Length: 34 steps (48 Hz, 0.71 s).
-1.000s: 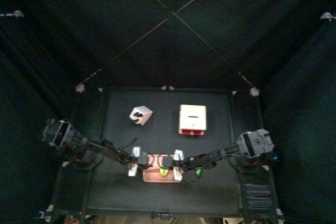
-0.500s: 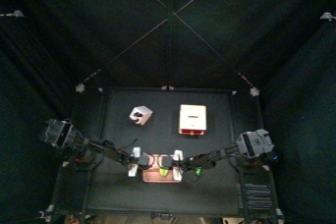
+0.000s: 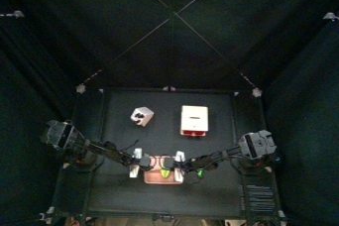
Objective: Cut starfruit
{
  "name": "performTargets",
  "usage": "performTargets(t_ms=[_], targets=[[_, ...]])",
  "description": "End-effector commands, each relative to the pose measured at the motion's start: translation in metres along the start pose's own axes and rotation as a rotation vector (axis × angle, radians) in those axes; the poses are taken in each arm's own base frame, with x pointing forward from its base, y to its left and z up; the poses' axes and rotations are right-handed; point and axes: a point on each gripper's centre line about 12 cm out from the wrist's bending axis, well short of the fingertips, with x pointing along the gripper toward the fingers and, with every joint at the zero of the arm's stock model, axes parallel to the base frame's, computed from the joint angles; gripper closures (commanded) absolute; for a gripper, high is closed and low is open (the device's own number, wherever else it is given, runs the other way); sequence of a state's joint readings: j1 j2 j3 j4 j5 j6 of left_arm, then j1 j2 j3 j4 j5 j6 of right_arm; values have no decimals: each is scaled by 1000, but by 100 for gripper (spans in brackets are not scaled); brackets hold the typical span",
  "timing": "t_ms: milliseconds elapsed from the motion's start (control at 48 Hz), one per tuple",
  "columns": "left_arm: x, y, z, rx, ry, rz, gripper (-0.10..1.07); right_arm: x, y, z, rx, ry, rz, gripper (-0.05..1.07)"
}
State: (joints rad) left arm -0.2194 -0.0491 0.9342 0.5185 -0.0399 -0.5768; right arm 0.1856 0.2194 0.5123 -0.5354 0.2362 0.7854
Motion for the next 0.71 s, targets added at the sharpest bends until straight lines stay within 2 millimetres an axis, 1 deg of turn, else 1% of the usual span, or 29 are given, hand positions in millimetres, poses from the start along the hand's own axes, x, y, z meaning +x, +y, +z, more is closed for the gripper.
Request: performTargets(t_ms=[0,500,688], targets=[[-1,-1,10,6,-31,-5,60,7,-5,-10,10,32,-11,75],[-1,-1,9,4,-30,-6,60,14,-5,-18,23,58,-10,75],[-1,-1,10,4,-32,-7,60,17,-5,-24,38,76,-12,75]])
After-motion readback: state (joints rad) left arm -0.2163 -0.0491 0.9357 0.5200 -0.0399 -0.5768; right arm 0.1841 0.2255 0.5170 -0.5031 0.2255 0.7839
